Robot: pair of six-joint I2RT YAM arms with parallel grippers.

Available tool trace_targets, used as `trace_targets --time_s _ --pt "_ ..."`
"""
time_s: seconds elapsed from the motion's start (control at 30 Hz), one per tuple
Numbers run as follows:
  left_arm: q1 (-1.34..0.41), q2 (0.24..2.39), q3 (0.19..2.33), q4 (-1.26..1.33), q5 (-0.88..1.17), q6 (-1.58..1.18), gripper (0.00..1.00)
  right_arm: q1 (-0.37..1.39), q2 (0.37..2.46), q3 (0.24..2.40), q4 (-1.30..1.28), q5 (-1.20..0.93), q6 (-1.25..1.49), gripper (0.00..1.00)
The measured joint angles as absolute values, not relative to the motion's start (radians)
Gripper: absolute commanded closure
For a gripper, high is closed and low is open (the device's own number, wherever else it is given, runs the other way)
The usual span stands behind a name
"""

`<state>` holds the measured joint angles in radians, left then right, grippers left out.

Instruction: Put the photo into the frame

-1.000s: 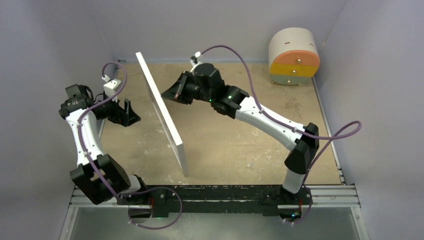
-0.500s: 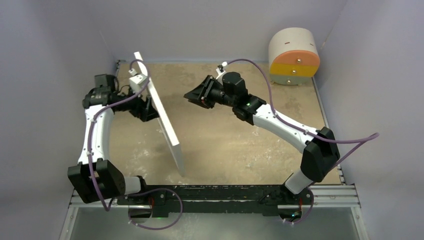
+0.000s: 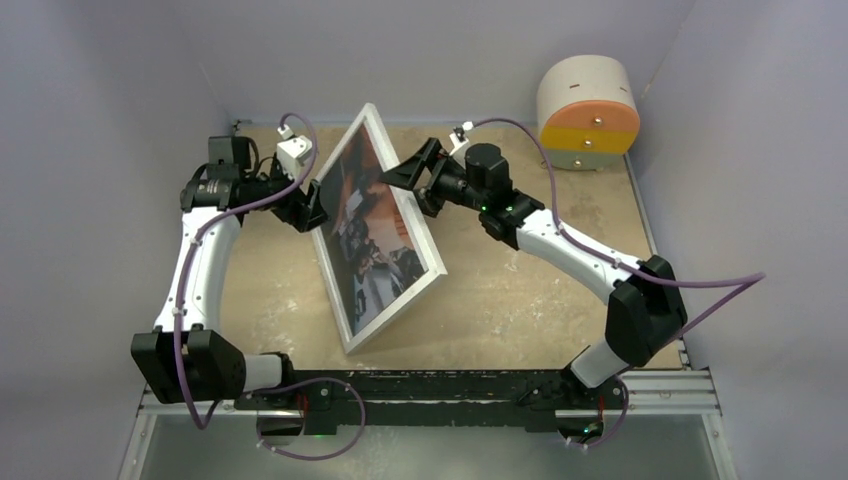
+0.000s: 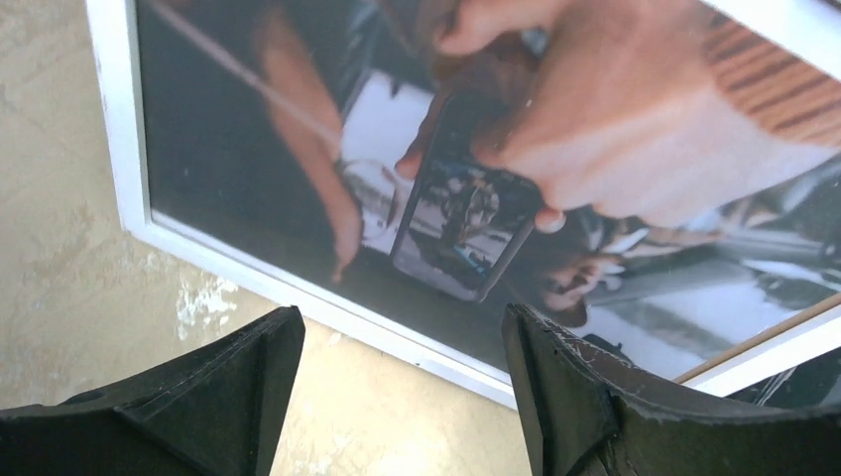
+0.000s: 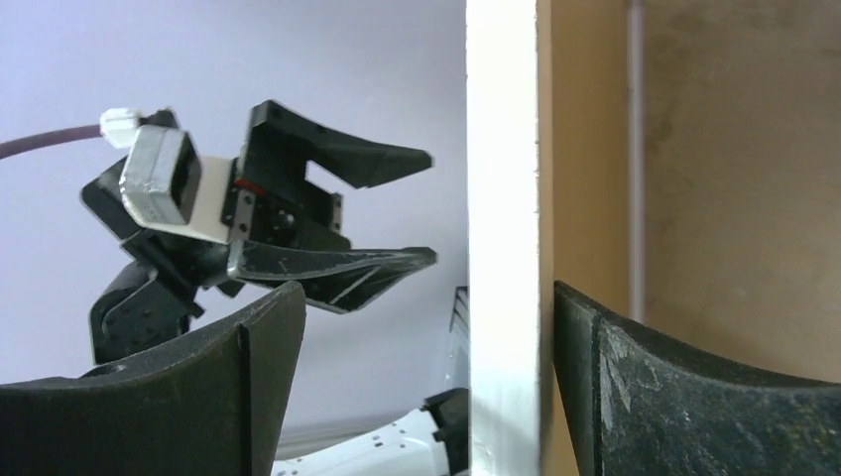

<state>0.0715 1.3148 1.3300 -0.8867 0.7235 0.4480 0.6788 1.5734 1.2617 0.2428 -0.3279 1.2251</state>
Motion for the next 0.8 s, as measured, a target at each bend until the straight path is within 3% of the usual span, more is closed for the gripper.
trace_targets --time_s 0.33,0.57,0.8 --pt "0.125 1.282 1.074 -0.864 0.541 0.577 0.26 0.648 1.557 1.173 0.181 -0.332 1.213 0.18" --pt "0.305 1.426 0.973 -0.781 0.415 0.727 0.3 0.627 1.557 1.168 0.098 -0.358 1.143 0.25" --pt "0.303 1.522 0.9 -0.693 0.377 0.752 0.3 0.608 1.556 1.07 0.095 -0.359 1.09 0.25"
